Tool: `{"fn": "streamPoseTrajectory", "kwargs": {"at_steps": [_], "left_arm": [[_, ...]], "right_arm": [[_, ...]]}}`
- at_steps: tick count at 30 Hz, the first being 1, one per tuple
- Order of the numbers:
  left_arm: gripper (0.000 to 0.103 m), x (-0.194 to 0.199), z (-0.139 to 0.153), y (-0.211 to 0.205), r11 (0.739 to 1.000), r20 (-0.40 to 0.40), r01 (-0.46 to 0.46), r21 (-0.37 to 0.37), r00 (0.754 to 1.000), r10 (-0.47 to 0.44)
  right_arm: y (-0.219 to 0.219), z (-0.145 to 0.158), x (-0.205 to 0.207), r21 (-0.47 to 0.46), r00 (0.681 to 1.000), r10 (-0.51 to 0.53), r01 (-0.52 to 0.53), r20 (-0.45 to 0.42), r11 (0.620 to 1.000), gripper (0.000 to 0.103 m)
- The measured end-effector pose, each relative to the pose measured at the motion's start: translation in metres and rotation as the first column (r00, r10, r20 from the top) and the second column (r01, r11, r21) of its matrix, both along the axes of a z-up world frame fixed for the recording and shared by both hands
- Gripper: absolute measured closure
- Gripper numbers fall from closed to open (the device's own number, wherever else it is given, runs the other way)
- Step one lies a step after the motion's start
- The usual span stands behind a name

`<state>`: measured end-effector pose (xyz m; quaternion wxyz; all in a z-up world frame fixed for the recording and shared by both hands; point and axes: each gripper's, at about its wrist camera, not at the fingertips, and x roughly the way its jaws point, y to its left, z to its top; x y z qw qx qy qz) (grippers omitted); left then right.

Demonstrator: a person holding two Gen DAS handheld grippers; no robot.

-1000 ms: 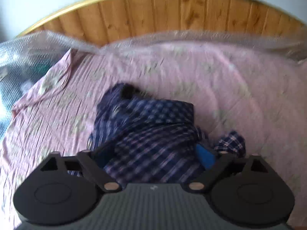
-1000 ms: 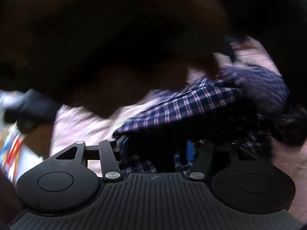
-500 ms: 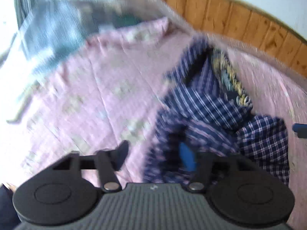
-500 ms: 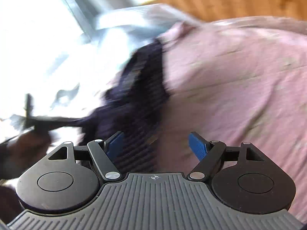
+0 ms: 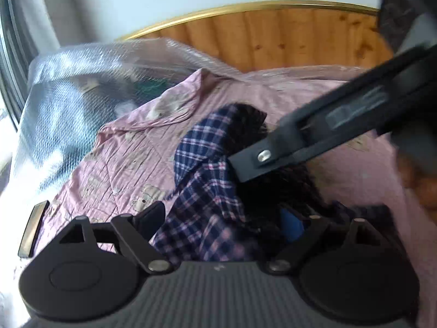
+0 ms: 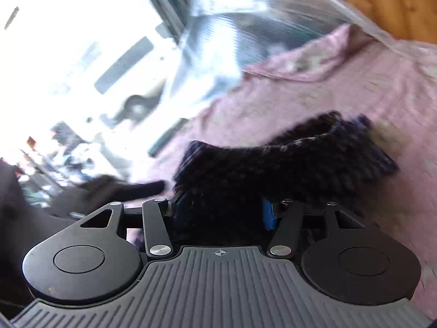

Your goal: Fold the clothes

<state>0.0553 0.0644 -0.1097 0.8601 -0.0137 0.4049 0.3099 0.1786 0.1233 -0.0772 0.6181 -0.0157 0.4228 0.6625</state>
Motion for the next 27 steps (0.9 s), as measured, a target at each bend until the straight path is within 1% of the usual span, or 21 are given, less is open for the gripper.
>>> {"fn": "streamPoseTrajectory", "kwargs": {"at_steps": [1,2,3,5,6,7,8,9,11,13,14,16,18,19,20,21,22,23,24,25,27], "left_arm": [[0.068,0.002,-0.002,0.01,0.999,-0.004,-0.018,-0.031,1.0,0.017],[0.098,-0.001,-0.004,0.025,0.995,0.004,-0.045,-0.087,0.999,0.046],[0.099,-0.008,-0.004,0.041,0.983,0.037,-0.079,-0.164,0.996,0.086],[0.1,-0.028,0.0,0.066,0.947,0.103,-0.121,-0.297,0.982,0.158],[0.1,-0.037,0.002,0.073,0.934,0.121,-0.122,-0.337,0.978,0.171],[0.1,-0.045,0.005,0.077,0.927,0.138,-0.111,-0.358,0.976,0.171],[0.1,-0.052,0.008,0.079,0.922,0.154,-0.099,-0.374,0.974,0.167],[0.1,-0.058,0.012,0.078,0.922,0.166,-0.083,-0.377,0.974,0.155],[0.1,-0.065,0.02,0.071,0.928,0.182,-0.044,-0.37,0.976,0.119],[0.1,-0.071,0.027,0.062,0.934,0.199,-0.008,-0.358,0.976,0.084],[0.1,-0.073,0.03,0.057,0.934,0.209,0.014,-0.357,0.976,0.066],[0.1,-0.076,0.034,0.048,0.933,0.223,0.055,-0.357,0.975,0.027],[0.1,-0.08,0.036,0.036,0.933,0.228,0.083,-0.35,0.974,-0.002],[0.1,-0.082,0.038,0.031,0.934,0.227,0.087,-0.346,0.974,-0.006],[0.1,-0.085,0.04,0.027,0.937,0.229,0.087,-0.338,0.973,-0.008],[0.1,-0.088,0.042,0.024,0.94,0.231,0.088,-0.331,0.973,-0.01],[0.1,-0.092,0.044,0.022,0.943,0.233,0.084,-0.323,0.972,-0.007],[0.1,-0.096,0.047,0.021,0.946,0.237,0.074,-0.314,0.972,0.003],[0.1,-0.1,0.05,0.021,0.95,0.241,0.064,-0.306,0.97,0.012],[0.1,-0.104,0.054,0.021,0.954,0.246,0.055,-0.294,0.969,0.02],[0.1,-0.112,0.064,0.02,0.964,0.262,0.041,-0.261,0.965,0.029]], "right_arm": [[0.0,0.003,0.006,0.006,1.0,0.001,-0.001,-0.001,1.0,0.046],[0.0,0.006,0.012,0.013,1.0,0.002,-0.002,-0.001,1.0,0.046],[0.0,0.009,0.017,0.019,1.0,0.003,-0.003,-0.002,1.0,0.045],[0.0,0.015,0.03,0.031,1.0,0.002,-0.002,-0.002,1.0,0.03],[0.0,0.013,0.042,0.021,0.999,-0.034,0.034,0.017,0.999,0.027],[0.008,0.008,0.054,-0.008,0.996,-0.059,0.059,0.071,0.998,0.025],[0.015,0.002,0.065,-0.037,0.989,-0.075,0.08,0.127,0.996,0.024],[0.027,-0.004,0.068,-0.075,0.98,-0.036,0.052,0.196,0.996,0.024],[0.051,-0.017,0.073,-0.154,0.945,0.049,0.001,0.322,0.988,0.018],[0.078,-0.022,0.069,-0.201,0.906,0.168,-0.094,0.388,0.975,0.016],[0.092,-0.024,0.067,-0.225,0.881,0.225,-0.14,0.416,0.964,0.015],[0.117,-0.023,0.06,-0.248,0.843,0.325,-0.236,0.429,0.94,0.009],[0.126,-0.022,0.051,-0.28,0.822,0.408,-0.315,0.398,0.907,0.008],[0.124,-0.025,0.05,-0.287,0.829,0.408,-0.314,0.382,0.905,0.013],[0.122,-0.028,0.049,-0.293,0.836,0.408,-0.313,0.367,0.903,0.033],[0.119,-0.031,0.048,-0.299,0.843,0.408,-0.312,0.351,0.902,0.048],[0.117,-0.035,0.047,-0.306,0.849,0.408,-0.312,0.335,0.9,0.072],[0.115,-0.038,0.046,-0.312,0.856,0.407,-0.311,0.319,0.898,0.079],[0.113,-0.041,0.045,-0.318,0.862,0.406,-0.311,0.302,0.896,0.094],[0.109,-0.043,0.044,-0.319,0.87,0.399,-0.305,0.29,0.897,0.098],[0.075,-0.018,0.041,-0.224,0.905,0.281,-0.216,0.318,0.95,0.1]]}}
